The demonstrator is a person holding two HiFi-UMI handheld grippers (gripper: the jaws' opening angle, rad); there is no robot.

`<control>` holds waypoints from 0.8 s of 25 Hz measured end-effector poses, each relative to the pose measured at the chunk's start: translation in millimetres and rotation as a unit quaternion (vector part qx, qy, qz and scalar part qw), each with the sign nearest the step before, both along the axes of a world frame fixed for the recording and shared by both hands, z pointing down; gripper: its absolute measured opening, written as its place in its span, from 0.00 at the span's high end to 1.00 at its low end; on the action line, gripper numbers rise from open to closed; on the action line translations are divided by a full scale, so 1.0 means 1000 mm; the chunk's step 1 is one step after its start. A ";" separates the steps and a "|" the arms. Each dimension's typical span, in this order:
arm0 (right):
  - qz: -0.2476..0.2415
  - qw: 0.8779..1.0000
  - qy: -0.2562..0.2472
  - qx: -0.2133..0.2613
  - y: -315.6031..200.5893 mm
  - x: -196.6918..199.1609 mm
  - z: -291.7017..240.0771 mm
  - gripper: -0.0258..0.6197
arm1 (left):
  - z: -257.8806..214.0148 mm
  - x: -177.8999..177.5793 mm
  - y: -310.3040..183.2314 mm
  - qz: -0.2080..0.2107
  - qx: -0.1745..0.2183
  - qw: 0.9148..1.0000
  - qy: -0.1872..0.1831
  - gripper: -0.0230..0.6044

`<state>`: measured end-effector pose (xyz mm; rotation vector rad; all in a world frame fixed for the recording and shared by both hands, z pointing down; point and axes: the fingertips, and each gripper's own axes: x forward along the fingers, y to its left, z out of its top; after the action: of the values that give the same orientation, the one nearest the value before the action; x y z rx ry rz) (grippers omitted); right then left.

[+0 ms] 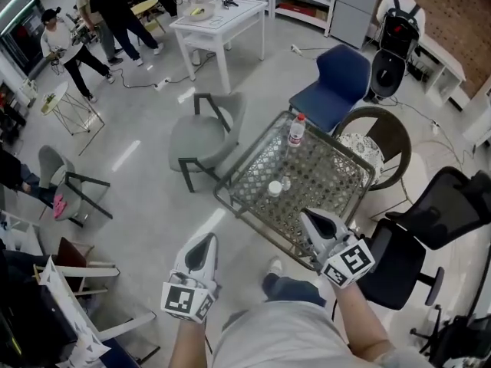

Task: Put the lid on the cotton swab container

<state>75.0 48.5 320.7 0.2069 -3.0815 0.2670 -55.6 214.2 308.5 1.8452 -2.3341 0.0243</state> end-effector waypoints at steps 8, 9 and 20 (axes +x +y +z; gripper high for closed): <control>0.008 1.000 0.005 -0.014 -0.074 -0.015 0.014 0.96 | 0.014 -0.016 -0.079 0.016 -0.018 1.000 0.000 0.95; 0.011 1.000 0.006 -0.015 -0.080 -0.015 0.015 0.96 | 0.017 -0.017 -0.086 0.022 -0.020 1.000 0.001 0.95; 0.068 0.997 0.035 -0.030 -0.111 -0.012 0.038 0.96 | 0.059 -0.024 -0.142 0.092 -0.048 0.994 0.026 0.95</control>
<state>62.6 -62.7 358.2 0.4139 -2.9896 0.3485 -79.3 72.6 367.3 1.9815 -2.0831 0.1092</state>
